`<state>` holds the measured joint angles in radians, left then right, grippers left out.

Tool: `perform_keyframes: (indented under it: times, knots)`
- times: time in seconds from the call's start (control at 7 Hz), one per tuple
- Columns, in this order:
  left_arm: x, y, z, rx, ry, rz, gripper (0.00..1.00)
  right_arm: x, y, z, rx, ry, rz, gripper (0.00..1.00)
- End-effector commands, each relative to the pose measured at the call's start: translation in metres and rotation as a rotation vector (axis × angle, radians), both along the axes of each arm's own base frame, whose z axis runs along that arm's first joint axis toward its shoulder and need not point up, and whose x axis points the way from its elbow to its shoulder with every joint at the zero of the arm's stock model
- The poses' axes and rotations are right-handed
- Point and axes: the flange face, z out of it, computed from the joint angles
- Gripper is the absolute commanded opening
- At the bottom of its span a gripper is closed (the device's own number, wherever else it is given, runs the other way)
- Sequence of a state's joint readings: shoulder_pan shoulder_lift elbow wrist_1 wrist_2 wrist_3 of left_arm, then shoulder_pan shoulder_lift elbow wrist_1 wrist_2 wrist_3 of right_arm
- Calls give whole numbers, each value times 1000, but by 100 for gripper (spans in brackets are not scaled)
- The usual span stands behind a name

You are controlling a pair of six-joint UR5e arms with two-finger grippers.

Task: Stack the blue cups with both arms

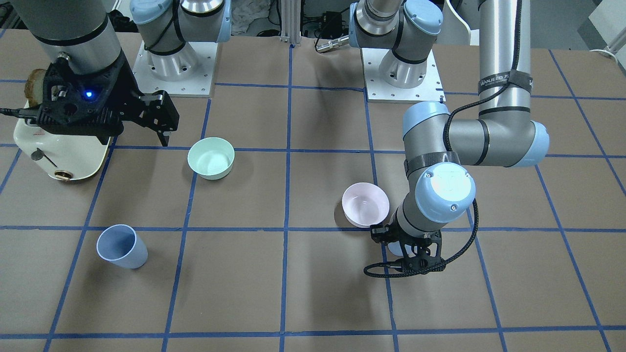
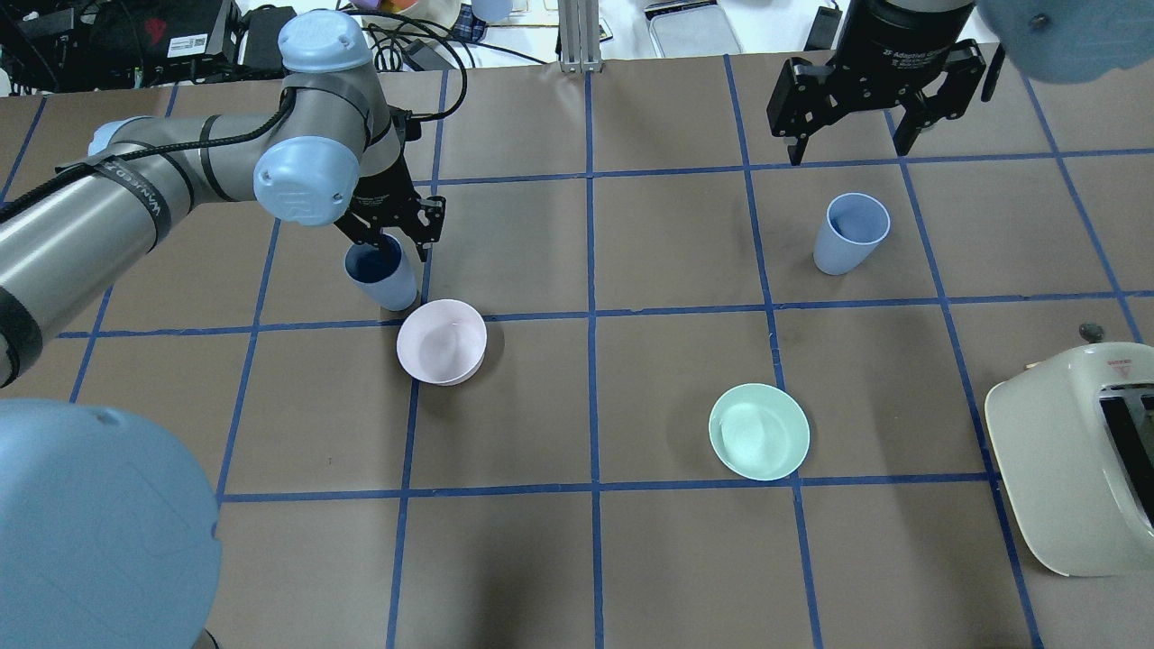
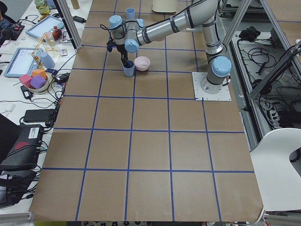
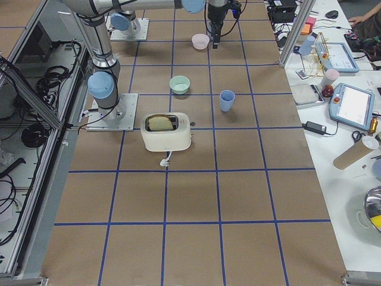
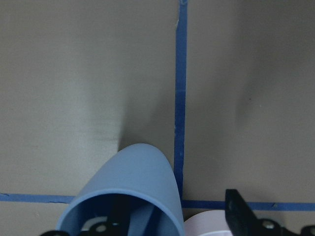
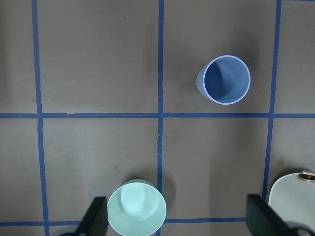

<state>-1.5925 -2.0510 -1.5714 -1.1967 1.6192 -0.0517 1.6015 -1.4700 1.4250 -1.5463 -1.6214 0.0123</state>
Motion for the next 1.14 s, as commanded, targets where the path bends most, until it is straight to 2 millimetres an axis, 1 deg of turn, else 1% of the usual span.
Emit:
perform_keyframes:
  times: [0.0, 0.29, 0.43, 0.57, 0.71, 0.86, 1.0]
  knots:
    - [-1, -3, 7, -19, 0, 1, 0, 0, 0, 1, -1, 0, 0, 100]
    - [-6, -10, 22, -87, -3, 41, 0, 0, 0, 1, -1, 0, 0, 100]
    - [-28, -20, 44, -147, 15, 119, 0, 0, 0, 1, -1, 0, 0, 100]
    - [-75, -31, 71, -188, 124, 227, 0, 0, 0, 1, -1, 0, 0, 100]
    - [-120, -40, 72, -197, 146, 293, 0, 0, 0, 1, -1, 0, 0, 100]
    - [-171, -39, 69, -205, 152, 283, 0, -1, 0, 1, -1, 0, -2, 100]
    - [-209, -25, 55, -170, 137, 272, 0, -1, 0, 0, 1, 0, -2, 100]
